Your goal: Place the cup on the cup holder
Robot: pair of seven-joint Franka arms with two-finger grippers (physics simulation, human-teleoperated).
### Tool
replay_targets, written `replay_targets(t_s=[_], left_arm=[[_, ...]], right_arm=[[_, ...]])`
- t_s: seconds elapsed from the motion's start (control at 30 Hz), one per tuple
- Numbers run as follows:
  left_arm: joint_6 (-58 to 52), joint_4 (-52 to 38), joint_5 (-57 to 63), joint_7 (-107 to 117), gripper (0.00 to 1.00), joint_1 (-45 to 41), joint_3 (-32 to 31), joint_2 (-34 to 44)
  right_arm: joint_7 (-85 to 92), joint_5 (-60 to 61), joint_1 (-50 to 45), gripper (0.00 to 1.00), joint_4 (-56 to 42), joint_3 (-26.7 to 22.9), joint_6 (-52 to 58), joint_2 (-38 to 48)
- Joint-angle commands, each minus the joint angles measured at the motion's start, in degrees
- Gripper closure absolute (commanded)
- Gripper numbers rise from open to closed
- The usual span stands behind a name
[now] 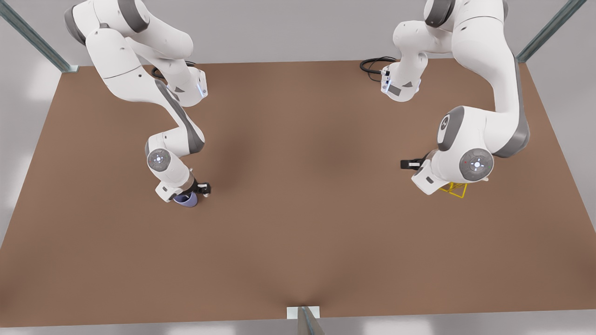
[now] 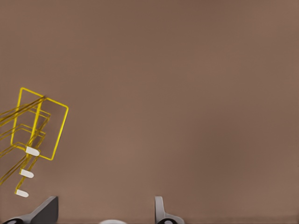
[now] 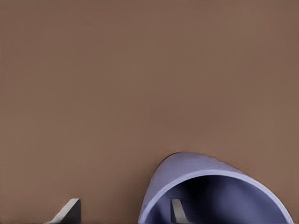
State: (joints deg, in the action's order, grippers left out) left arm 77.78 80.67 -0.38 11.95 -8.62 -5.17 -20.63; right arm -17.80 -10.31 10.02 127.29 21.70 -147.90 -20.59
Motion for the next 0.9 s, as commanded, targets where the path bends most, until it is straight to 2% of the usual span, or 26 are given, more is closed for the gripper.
replay_targets(t_s=[0.0,0.43,0.57,0.63,0.73,0.83,0.87], left_arm=[[-0.2,-0.1,-0.1,0.5,0.00,0.0,0.0,0.1],[-0.5,0.0,-0.1,0.4,0.00,0.1,0.0,0.1],[-0.5,0.0,-0.1,0.4,0.00,0.0,0.0,0.1],[-0.5,0.0,-0.1,0.4,0.00,0.0,0.0,0.1],[-0.6,0.0,-0.1,0.4,0.00,0.1,0.0,0.1],[-0.6,0.0,-0.1,0.5,0.00,-0.1,0.0,0.1],[-0.6,0.0,-0.1,0.5,0.00,-0.1,0.0,0.1]], right_arm=[[-0.2,-0.4,0.0,0.79,0.0,0.0,0.0,0.1],[-0.4,-0.5,2.0,0.79,-0.1,0.1,0.9,1.0],[-0.7,0.0,1.2,0.79,-0.8,1.8,7.8,4.6],[-0.7,0.3,1.1,0.79,-6.4,2.7,16.8,4.9],[-7.2,2.1,-6.7,0.79,-21.0,2.7,29.7,0.6],[-13.4,5.1,-16.1,0.79,-28.7,1.3,31.5,-4.4],[-15.6,5.7,-21.3,0.79,-31.4,-2.0,31.5,-6.2]])
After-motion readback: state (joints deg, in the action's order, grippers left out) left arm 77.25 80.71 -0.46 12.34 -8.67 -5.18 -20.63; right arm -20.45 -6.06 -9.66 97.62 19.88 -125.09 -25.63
